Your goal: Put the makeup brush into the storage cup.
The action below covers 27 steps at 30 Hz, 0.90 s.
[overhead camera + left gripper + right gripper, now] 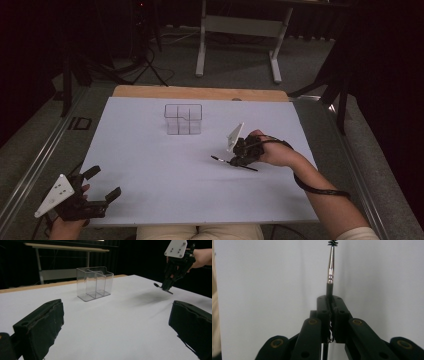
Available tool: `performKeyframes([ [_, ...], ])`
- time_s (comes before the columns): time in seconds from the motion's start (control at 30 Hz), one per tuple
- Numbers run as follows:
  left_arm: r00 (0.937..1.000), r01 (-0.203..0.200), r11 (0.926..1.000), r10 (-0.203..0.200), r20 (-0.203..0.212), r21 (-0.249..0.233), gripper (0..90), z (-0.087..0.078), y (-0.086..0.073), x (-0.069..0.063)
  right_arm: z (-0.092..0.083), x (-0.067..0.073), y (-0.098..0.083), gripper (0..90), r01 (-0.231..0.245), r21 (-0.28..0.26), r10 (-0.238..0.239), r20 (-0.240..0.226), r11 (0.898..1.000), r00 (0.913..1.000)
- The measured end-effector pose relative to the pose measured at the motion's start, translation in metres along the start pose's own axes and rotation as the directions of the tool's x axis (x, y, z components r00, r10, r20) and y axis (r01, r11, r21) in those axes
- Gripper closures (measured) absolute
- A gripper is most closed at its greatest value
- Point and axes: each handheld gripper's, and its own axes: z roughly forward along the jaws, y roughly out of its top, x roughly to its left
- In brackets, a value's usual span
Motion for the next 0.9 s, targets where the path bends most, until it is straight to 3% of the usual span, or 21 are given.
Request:
performKeyframes([
  [0.2, 0.9996, 0.002, 1.0000, -0.002, 0.028, 0.008, 0.8, 0.008, 0.001, 0.000, -0.009, 0.010, -0.001, 86.2, -0.074, -0.076, 0.079, 0.064, 0.994, 0.9948],
  [0.43, 0.9974, 0.013, 0.9997, -0.014, 0.070, 0.019, 0.7, 0.021, 0.002, -0.001, -0.024, 0.017, -0.007, 86.2, -0.146, -0.181, 0.176, 0.160, 0.973, 0.9714],
  [0.57, 0.9945, 0.026, 0.9996, -0.028, 0.101, 0.013, 0.7, 0.029, 0.004, -0.002, -0.030, 0.023, -0.011, 86.3, -0.187, -0.295, 0.252, 0.200, 0.937, 0.9469],
  [0.73, 0.9879, 0.034, 0.9994, -0.035, 0.151, 0.008, 0.7, 0.039, 0.008, -0.006, -0.036, 0.033, -0.012, 86.3, -0.235, -0.431, 0.338, 0.180, 0.871, 0.9238],
  [0.8, 0.9845, 0.028, 0.9995, -0.030, 0.173, 0.011, 0.8, 0.043, 0.010, -0.008, -0.037, 0.039, -0.010, 86.3, -0.239, -0.463, 0.356, 0.184, 0.853, 0.9161],
  [0.9, 0.9800, 0.021, 0.9993, -0.027, 0.197, 0.031, 0.8, 0.051, 0.012, -0.011, -0.040, 0.044, -0.009, 86.3, -0.261, -0.520, 0.398, 0.170, 0.813, 0.9017],
])
